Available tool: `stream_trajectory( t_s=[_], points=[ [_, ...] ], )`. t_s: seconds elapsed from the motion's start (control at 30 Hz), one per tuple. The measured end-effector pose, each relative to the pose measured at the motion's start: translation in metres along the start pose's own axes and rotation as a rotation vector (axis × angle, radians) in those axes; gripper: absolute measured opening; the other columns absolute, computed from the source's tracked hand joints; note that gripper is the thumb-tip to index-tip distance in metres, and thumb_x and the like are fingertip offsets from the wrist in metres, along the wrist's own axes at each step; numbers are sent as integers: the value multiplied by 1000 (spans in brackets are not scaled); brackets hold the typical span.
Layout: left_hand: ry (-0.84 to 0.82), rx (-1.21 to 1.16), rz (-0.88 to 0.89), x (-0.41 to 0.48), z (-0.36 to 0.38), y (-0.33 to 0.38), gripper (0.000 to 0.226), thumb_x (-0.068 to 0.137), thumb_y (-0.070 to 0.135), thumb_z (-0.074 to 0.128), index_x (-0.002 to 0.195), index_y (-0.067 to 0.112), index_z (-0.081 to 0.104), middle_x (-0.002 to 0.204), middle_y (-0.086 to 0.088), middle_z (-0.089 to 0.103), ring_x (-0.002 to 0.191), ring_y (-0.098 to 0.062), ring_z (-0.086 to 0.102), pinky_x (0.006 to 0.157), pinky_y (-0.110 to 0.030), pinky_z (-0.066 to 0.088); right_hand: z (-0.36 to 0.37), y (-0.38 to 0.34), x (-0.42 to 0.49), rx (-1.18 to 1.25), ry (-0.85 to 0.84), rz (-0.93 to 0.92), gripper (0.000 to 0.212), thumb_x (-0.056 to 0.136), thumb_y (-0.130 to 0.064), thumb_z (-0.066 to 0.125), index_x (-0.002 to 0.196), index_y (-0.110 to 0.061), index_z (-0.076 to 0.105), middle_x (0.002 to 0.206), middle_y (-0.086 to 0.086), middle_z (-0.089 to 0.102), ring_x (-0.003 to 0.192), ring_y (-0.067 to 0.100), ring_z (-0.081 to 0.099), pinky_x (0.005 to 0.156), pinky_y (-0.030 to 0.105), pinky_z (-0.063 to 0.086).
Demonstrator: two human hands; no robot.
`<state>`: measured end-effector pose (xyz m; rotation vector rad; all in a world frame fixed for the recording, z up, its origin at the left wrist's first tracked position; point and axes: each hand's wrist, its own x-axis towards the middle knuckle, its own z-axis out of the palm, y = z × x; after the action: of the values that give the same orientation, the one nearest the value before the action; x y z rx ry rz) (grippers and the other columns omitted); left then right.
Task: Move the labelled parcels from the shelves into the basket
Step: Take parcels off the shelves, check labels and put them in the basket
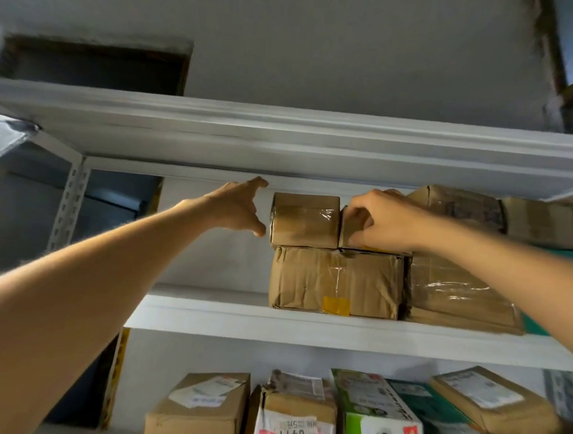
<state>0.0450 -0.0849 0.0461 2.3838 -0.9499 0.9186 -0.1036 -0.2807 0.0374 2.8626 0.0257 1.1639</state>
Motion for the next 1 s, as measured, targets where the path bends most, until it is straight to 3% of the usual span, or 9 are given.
stream_trajectory(
  t_s=[0.13,0.23,0.4,0.5,0.6,0.7,0.77,0.87,1.0],
  points=[
    [-15,-226,29,11,14,3,87,75,19,80,143,41,31,125,-11,58,99,-27,63,86,-38,55,6,2,6,-15,41,5,33,82,-17,67,115,-18,63,102,2,65,95,18,61,85,40,54],
    [30,-351,19,19,26,2,66,77,12,77,129,38,45,116,-12,58,87,-26,64,75,-36,59,9,6,10,18,109,26,30,84,-17,66,114,-16,63,102,4,65,93,18,62,86,43,54],
    [277,-687,-20,18,37,-2,23,82,39,72,90,22,59,95,-10,64,79,-27,67,65,-42,61,24,8,17,58,251,94,39,89,-27,64,125,-15,56,110,5,66,99,19,61,90,39,52],
    [504,-882,-135,17,40,-3,38,83,47,69,70,14,54,82,-10,65,74,-30,68,62,-46,60,34,1,25,125,311,156,49,94,-40,56,136,-14,47,125,6,58,115,22,54,88,31,42],
    [587,-1039,-254,18,43,-9,34,70,40,82,81,19,58,92,-10,67,80,-29,69,71,-44,60,43,-11,32,267,328,203,48,96,-50,47,122,-11,57,116,7,61,111,25,54,81,30,37],
    [316,-1218,-301,12,39,-4,63,64,33,87,115,12,55,112,-9,63,100,-26,64,85,-44,56,49,-19,35,392,343,249,55,94,-61,41,94,-9,59,94,7,60,92,23,57,72,32,39],
    [89,-1261,-289,3,34,1,59,71,31,83,119,11,56,115,-9,62,109,-29,59,93,-50,51,51,-20,34,422,343,280,54,93,-62,42,83,-10,52,81,6,56,80,22,56,66,32,38],
    [-75,-1288,-188,-9,31,3,57,81,24,74,132,19,51,118,-10,62,105,-32,61,92,-52,51,52,-19,30,456,315,236,48,91,-53,54,107,-9,60,102,5,66,94,22,62,78,34,48],
    [-37,-1369,-75,-16,35,-5,83,79,8,73,146,33,32,117,-7,65,101,-30,65,90,-52,52,41,-24,23,481,274,253,82,83,-42,71,149,-16,30,141,6,49,124,24,49,95,32,40]
  ],
)
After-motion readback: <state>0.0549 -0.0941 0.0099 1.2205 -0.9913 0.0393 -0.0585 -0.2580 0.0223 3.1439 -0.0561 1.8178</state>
